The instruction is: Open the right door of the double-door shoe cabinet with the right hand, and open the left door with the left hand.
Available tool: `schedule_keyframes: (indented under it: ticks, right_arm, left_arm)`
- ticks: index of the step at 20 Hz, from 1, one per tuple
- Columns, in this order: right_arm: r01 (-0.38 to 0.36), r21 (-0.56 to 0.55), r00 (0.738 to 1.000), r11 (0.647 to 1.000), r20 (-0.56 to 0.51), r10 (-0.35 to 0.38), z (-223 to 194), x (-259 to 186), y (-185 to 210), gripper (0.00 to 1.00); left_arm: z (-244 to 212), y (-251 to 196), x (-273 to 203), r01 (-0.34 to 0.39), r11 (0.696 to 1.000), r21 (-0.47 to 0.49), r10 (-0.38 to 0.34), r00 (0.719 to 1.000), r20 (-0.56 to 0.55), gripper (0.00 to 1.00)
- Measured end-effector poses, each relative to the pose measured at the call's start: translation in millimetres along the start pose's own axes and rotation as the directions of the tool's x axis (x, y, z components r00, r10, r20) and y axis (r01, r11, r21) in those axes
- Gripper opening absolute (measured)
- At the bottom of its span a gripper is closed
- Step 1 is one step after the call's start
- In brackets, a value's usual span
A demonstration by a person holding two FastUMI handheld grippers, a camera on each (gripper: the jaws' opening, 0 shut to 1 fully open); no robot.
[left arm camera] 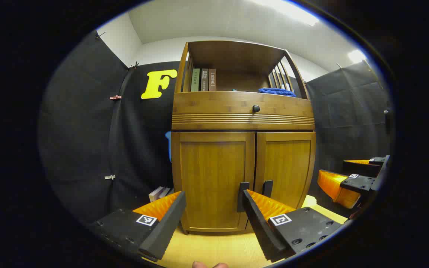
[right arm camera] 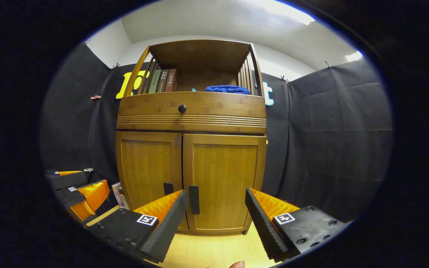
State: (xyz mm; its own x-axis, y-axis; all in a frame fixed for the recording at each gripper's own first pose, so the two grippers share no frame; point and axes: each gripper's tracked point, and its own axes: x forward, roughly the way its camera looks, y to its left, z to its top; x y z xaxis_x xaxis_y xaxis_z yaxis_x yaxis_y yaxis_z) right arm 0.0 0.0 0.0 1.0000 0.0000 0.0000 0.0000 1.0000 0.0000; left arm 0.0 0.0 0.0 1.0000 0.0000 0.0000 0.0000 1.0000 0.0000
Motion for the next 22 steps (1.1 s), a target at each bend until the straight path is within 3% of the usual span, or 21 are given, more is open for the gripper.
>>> schedule_keyframes:
  ticks: [22]
  right_arm:
    - [-0.009,0.007,1.000,1.000,-0.007,0.009,0.2,10.1,8.0,0.99]
  left_arm:
    - [-3.5,0.6,5.3,-0.001,1.000,0.005,0.001,1.000,-0.002,0.96]
